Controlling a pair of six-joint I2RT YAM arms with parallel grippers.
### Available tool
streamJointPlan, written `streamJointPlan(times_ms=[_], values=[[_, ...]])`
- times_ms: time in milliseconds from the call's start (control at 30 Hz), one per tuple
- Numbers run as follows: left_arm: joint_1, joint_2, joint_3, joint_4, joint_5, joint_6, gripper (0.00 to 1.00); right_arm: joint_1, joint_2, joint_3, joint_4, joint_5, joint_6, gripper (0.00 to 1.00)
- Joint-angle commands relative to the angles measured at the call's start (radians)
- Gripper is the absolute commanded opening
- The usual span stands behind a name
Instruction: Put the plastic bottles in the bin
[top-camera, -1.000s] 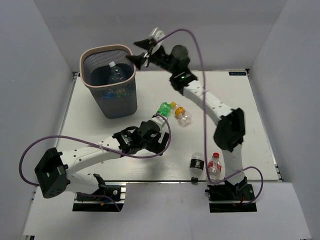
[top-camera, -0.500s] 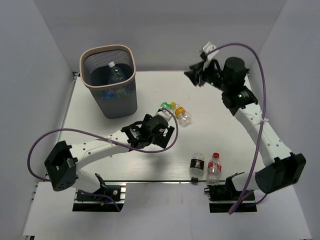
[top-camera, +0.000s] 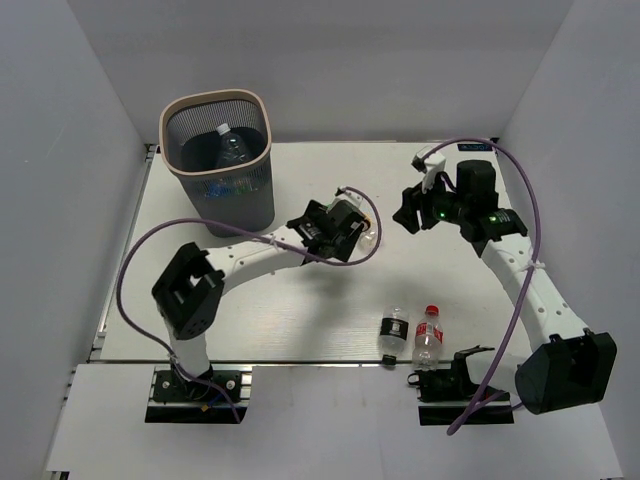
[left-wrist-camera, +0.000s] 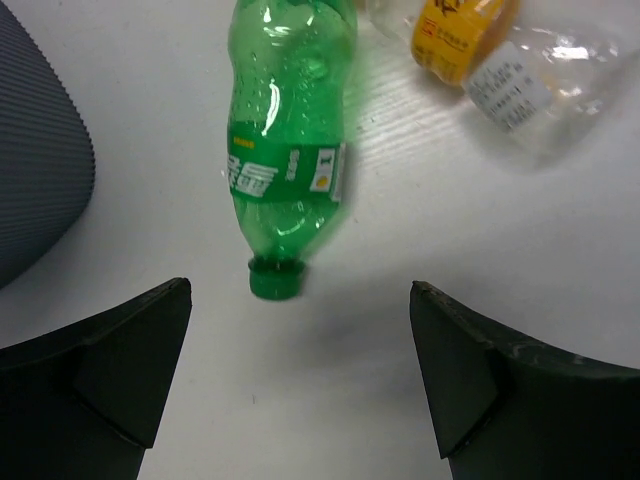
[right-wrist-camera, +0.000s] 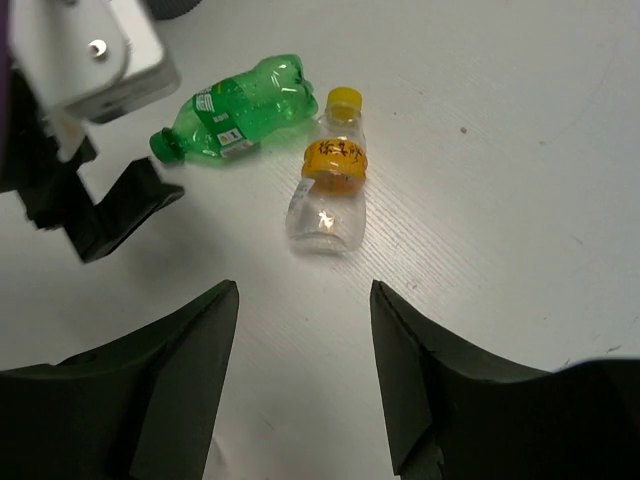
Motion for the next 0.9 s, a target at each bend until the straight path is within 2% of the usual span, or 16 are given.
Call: streamJointPlan(times_ms=[0,67,200,433,633,867], values=[[0.045,0.055,0.076,-0.017,-0.007,-0.007,1.0,-0.03,-0.024,0.008,-0.068,-0.057,0.019,0.61],[0.072,0.109,0.108,-0.031,0.004,-0.007,1.0,-0.053,-0.03,0.001,-0.071,-0.074,0.027,0.57],[0.112,0.167,0.136,-0.04,0.051,-0.016,0.99,-0.089,-0.031,-0.009,-0.079,-0.103,0.028,0.56],[0.158,0.253,0.242,-0.028,0.146,0.041,0.97,-0.122,-0.033,-0.022,-0.074,-0.136,0.039,0.56],[0.178,0.299,0.276,-0.003,0.232,0.079,0.96,-0.149,-0.051,-0.053,-0.065,-0.14,0.033,0.56],[0.197,0.318,0.254,0.006,0.291,0.079,0.86,-0.158,-0.042,-0.052,-0.077,-0.159,0.031,0.64]])
